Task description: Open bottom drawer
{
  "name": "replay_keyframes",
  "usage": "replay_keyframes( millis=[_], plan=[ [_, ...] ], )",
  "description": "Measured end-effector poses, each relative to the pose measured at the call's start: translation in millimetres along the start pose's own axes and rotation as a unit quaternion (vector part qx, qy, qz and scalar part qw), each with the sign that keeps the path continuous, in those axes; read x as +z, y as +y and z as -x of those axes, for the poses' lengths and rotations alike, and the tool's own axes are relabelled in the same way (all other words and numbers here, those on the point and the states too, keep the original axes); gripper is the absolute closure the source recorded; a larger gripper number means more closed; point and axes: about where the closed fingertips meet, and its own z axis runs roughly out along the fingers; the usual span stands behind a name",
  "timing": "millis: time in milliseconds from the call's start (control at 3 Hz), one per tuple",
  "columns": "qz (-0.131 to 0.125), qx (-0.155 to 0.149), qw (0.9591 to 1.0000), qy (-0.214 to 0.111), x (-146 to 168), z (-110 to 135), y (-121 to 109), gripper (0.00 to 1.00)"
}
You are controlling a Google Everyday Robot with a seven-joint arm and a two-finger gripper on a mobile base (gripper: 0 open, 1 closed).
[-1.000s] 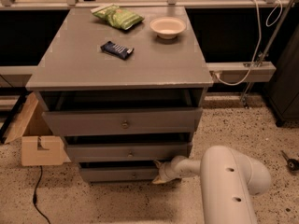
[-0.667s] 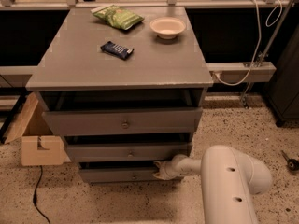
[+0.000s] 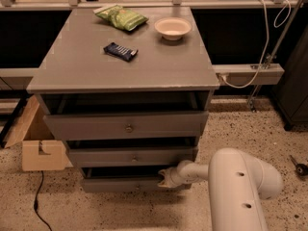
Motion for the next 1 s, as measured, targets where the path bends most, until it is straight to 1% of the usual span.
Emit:
replay_keyframes(
  millis=[333, 1000],
  plan=[
    [0.000, 0.000, 1.0000, 0.000, 0.0, 0.0, 0.0, 0.75],
    [0.000, 0.000, 1.0000, 0.000, 0.0, 0.0, 0.1, 0.29]
  ],
)
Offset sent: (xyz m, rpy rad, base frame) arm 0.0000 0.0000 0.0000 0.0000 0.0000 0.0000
